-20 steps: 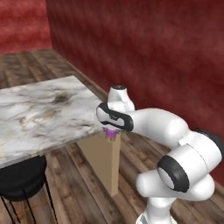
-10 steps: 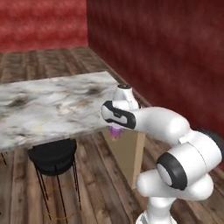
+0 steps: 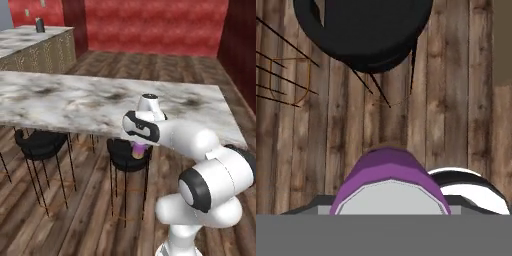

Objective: Four empty soda cans are scattered around the kitchen. Gather all the cans and cluster them next to the stove for recycling.

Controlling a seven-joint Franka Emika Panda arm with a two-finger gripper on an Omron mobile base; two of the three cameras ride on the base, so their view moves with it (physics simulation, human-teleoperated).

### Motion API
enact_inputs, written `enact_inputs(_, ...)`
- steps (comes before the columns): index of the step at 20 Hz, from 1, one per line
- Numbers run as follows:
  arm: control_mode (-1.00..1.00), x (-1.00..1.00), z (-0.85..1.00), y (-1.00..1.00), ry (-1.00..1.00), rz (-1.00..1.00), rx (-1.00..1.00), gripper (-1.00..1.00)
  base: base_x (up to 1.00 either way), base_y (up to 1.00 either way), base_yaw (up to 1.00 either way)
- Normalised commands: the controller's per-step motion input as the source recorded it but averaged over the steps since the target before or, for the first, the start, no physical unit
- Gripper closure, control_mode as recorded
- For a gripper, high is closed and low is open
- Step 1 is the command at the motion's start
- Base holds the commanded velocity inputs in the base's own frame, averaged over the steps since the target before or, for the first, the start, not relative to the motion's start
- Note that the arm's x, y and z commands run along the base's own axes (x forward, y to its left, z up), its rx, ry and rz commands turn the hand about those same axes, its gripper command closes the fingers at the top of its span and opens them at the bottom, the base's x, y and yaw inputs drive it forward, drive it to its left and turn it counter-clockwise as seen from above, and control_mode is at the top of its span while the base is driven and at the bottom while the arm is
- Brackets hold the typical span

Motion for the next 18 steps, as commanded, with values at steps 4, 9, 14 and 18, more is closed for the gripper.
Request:
enact_inputs(4,1.00,0.00,0.00,0.00,0.00,0.00,0.00,1.00,0.00,0.16,0.93)
enact_inputs(9,1.00,0.00,0.00,0.00,0.00,0.00,0.00,1.00,0.00,0.15,0.93)
enact_inputs(14,1.00,0.00,0.00,0.00,0.00,0.00,0.00,1.00,0.01,0.14,0.89)
enact_inputs(18,1.00,0.00,0.00,0.00,0.00,0.00,0.00,1.00,0.17,0.05,0.76)
